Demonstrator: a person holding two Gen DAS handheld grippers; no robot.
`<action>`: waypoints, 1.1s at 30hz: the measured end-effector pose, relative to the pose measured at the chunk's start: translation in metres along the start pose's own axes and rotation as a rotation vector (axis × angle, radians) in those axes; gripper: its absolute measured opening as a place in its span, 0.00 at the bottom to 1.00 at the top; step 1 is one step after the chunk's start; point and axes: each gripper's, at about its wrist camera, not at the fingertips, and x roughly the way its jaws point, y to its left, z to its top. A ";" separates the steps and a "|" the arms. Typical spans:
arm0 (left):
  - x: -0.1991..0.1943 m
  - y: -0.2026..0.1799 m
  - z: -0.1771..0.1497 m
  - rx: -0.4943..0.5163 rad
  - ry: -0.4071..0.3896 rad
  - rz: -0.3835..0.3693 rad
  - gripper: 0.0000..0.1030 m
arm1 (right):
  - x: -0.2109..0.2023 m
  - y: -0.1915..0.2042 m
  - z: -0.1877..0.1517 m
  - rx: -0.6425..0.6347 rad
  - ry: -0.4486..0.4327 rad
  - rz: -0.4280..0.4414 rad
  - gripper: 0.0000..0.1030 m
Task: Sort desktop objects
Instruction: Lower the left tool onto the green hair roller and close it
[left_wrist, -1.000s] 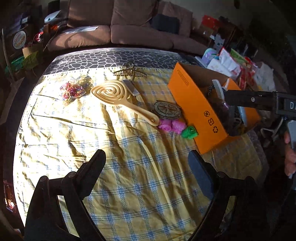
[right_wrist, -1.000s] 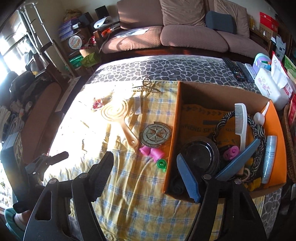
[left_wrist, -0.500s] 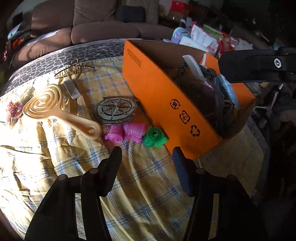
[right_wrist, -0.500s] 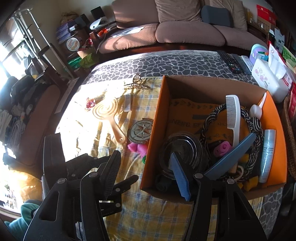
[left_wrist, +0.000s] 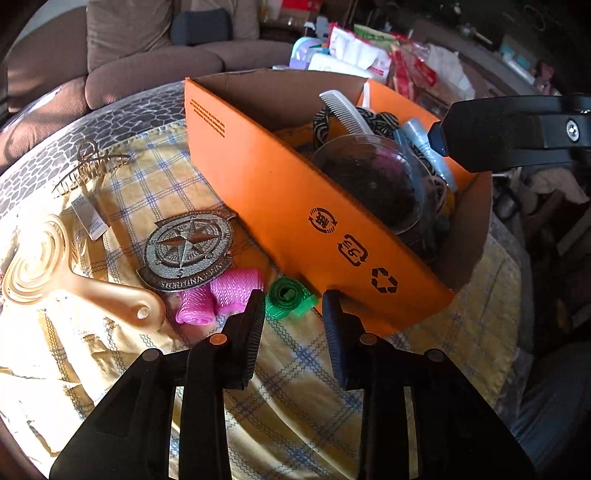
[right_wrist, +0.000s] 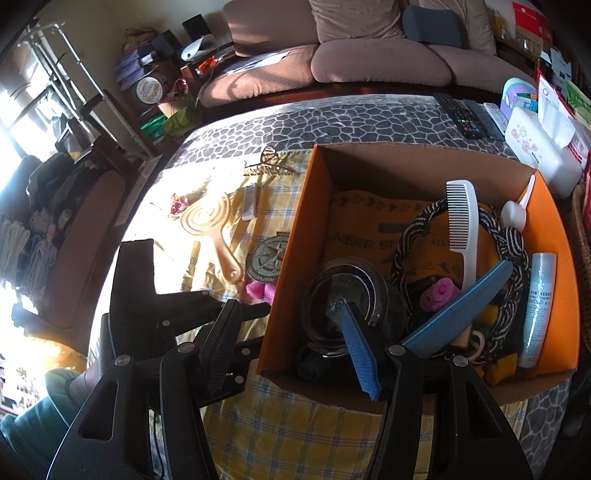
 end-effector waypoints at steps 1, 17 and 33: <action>0.003 0.000 0.001 0.017 0.013 -0.002 0.28 | 0.001 -0.001 0.000 -0.002 0.001 0.002 0.57; 0.010 0.017 0.007 0.080 0.039 -0.075 0.37 | 0.013 -0.007 -0.002 -0.006 0.019 0.016 0.57; -0.039 0.031 -0.009 -0.061 -0.060 -0.077 0.22 | 0.014 0.016 0.003 -0.039 0.021 0.024 0.57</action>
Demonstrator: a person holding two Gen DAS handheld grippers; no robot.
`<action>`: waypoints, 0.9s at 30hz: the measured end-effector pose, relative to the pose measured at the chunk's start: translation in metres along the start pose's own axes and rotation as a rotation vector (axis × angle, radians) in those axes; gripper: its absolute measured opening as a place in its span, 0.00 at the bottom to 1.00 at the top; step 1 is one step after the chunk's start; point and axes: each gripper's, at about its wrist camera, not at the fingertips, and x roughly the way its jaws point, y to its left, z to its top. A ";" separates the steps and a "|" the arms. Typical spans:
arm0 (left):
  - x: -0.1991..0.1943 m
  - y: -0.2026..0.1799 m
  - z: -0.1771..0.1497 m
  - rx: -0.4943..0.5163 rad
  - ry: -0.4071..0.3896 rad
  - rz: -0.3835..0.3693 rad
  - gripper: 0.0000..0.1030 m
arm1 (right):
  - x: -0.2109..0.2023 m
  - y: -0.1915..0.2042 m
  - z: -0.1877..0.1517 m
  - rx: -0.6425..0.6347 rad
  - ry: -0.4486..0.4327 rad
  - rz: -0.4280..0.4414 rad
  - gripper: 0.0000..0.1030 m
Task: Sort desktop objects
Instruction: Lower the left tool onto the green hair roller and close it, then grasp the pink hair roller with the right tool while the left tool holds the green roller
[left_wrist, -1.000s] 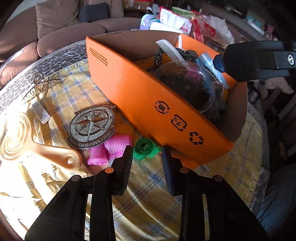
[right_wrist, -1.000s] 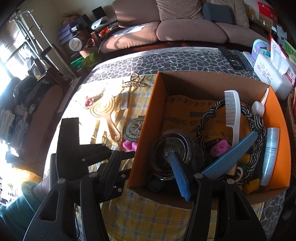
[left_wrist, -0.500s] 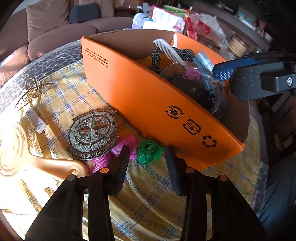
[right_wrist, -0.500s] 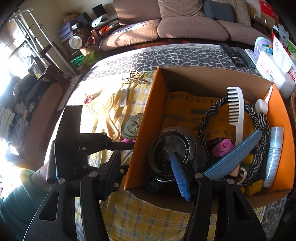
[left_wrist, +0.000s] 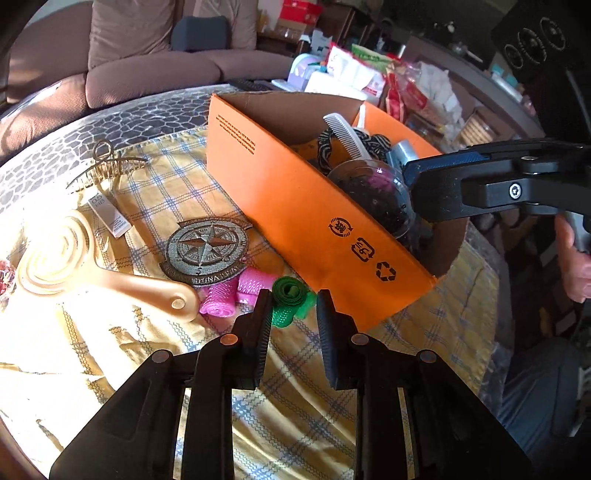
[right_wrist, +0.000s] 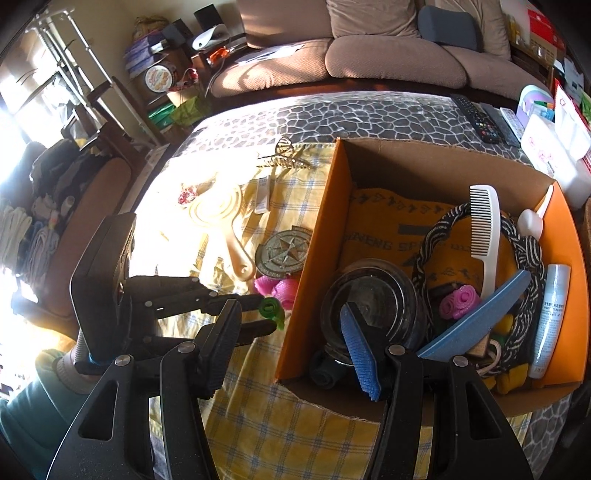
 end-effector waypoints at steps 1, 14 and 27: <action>-0.007 0.003 -0.002 -0.011 -0.007 0.002 0.22 | 0.000 0.003 0.001 -0.002 0.000 0.005 0.57; -0.073 0.038 -0.049 -0.098 -0.045 0.079 0.22 | 0.055 0.056 0.021 -0.077 0.162 0.021 0.42; -0.083 0.044 -0.063 -0.116 -0.055 0.102 0.13 | 0.127 0.067 0.026 -0.175 0.370 -0.274 0.35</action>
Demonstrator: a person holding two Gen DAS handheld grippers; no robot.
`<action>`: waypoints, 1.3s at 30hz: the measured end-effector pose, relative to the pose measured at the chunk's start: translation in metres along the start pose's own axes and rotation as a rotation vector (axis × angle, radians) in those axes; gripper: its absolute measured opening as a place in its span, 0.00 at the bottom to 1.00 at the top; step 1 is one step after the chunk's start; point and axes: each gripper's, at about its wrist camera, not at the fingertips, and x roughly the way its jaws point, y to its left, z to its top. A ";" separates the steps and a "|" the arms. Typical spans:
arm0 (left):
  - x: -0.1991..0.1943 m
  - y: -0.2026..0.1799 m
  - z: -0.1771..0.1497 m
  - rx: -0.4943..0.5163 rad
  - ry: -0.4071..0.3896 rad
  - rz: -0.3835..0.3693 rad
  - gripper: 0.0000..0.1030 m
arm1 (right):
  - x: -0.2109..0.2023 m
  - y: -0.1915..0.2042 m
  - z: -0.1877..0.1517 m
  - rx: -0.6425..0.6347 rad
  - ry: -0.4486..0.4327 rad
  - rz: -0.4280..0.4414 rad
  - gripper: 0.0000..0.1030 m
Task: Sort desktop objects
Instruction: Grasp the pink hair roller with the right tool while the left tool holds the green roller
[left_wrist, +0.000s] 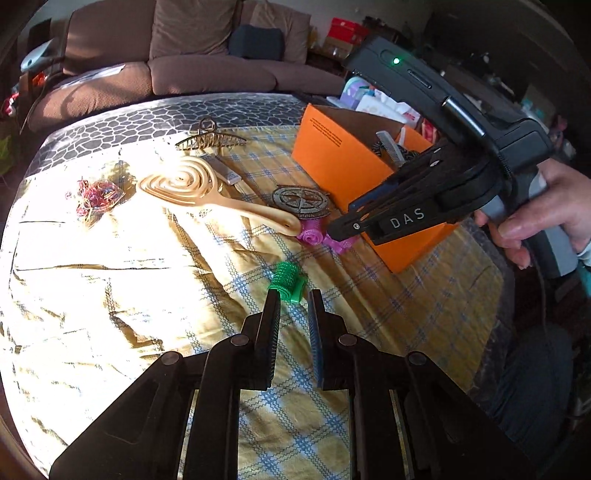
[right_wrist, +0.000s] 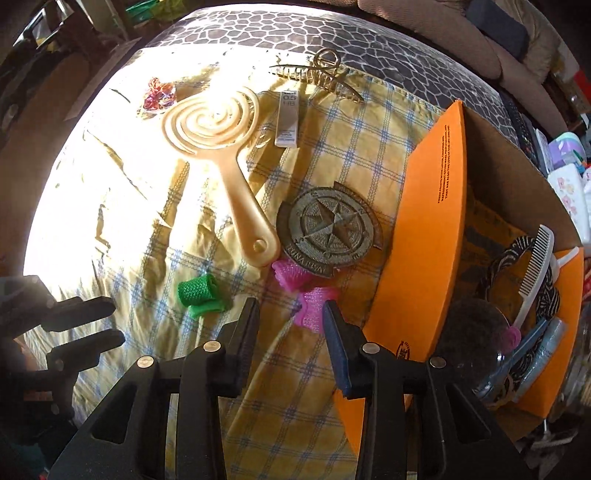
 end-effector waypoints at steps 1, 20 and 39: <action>0.002 -0.002 0.000 0.006 0.000 0.003 0.15 | 0.004 0.000 0.001 -0.001 0.015 -0.024 0.34; 0.003 0.002 -0.003 0.009 -0.015 -0.015 0.27 | 0.051 0.010 0.013 -0.065 0.163 -0.260 0.31; 0.045 -0.014 0.010 0.066 0.058 0.018 0.43 | 0.014 -0.007 0.010 -0.049 0.057 -0.107 0.28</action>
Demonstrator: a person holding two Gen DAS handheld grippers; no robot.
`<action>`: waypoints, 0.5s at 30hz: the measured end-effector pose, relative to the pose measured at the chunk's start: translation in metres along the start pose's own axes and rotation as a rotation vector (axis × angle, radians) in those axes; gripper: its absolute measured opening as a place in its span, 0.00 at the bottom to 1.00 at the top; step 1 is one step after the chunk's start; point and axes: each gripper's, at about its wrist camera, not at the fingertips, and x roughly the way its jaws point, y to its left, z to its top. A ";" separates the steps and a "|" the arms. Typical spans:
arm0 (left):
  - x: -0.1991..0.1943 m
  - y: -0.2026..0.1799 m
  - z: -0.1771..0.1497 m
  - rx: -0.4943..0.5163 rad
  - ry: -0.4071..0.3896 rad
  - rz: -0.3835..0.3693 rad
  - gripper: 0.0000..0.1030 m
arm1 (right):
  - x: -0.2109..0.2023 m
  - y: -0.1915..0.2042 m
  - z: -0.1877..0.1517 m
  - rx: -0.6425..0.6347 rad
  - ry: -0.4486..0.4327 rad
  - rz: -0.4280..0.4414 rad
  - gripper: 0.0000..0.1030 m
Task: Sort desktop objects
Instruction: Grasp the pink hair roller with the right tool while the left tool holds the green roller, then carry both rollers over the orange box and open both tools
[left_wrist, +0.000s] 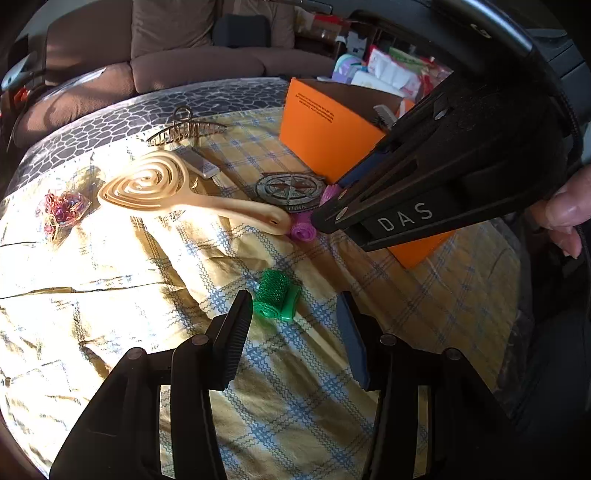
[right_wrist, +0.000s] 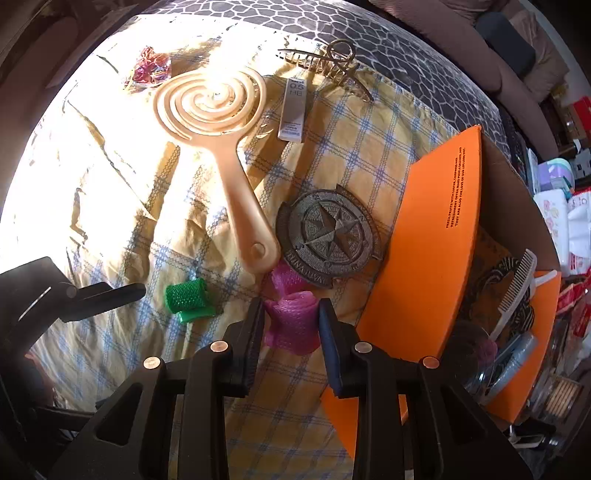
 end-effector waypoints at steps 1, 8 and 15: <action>0.004 -0.001 0.002 0.002 0.004 0.001 0.43 | -0.007 0.005 0.005 0.002 -0.009 0.010 0.28; 0.022 0.000 0.005 -0.012 0.046 0.036 0.20 | -0.034 0.010 0.001 0.028 -0.068 0.084 0.28; 0.025 0.001 0.007 -0.029 0.057 0.053 0.26 | -0.059 -0.002 -0.012 0.066 -0.122 0.136 0.28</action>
